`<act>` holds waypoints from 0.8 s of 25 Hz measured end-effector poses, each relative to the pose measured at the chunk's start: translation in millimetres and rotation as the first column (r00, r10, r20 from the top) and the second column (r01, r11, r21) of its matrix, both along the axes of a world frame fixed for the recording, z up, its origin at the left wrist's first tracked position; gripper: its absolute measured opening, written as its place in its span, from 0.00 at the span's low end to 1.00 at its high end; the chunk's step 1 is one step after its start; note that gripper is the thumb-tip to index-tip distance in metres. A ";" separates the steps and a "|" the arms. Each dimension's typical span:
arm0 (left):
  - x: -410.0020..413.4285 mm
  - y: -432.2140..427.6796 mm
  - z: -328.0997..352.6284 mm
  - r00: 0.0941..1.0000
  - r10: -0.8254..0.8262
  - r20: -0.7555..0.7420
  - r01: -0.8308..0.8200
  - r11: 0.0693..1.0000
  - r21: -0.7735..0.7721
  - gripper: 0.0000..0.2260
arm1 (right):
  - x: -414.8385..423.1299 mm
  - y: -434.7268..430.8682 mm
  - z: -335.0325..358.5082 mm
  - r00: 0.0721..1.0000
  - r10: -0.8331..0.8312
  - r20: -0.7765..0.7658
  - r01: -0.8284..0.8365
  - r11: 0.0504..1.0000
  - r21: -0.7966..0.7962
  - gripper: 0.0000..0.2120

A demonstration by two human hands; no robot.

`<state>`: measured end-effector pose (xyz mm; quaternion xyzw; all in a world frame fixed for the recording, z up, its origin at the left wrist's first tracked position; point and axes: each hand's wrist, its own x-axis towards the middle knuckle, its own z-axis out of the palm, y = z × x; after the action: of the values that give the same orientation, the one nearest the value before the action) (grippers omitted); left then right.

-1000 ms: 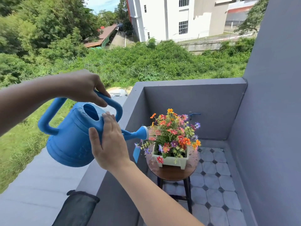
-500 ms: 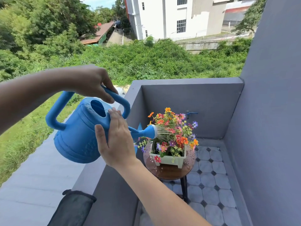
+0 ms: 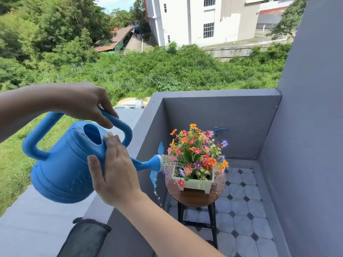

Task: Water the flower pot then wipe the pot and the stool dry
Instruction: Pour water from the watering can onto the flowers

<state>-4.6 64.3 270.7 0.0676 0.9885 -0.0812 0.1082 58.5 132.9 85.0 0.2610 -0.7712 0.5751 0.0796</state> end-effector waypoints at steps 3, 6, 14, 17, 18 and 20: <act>0.0 5.6 -1.4 0.999 -0.018 0.043 0.018 1.000 0.000 0.08 | 2.5 5.8 -3.0 1.000 -0.022 -0.021 0.022 1.000 0.000 0.38; -9.1 14.0 0.4 0.999 -0.044 0.024 0.043 0.999 0.027 0.08 | -8.4 14.6 -0.5 0.995 -0.080 -0.060 0.079 0.997 -0.004 0.37; -54.7 18.4 17.3 0.989 -0.032 -0.144 0.042 0.997 0.068 0.07 | -73.0 34.4 20.9 0.989 -0.102 -0.102 0.106 0.994 0.028 0.28; -62.9 14.9 19.6 0.985 0.006 -0.171 0.008 0.997 0.082 0.10 | -89.4 34.3 25.5 0.994 -0.070 -0.082 0.076 0.994 0.073 0.27; -64.8 13.0 19.3 0.985 0.019 -0.170 -0.005 0.997 0.082 0.10 | -92.0 33.2 26.1 0.995 -0.060 -0.078 0.067 0.993 0.092 0.27; -67.4 8.3 16.9 0.988 0.035 -0.150 -0.024 0.997 0.078 0.10 | -92.6 30.5 24.9 0.996 -0.043 -0.074 0.051 0.992 0.119 0.27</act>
<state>-72.0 72.6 287.6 0.0507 0.9971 -0.0471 0.0313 -34.1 163.4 109.9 0.2673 -0.8071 0.5159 0.1047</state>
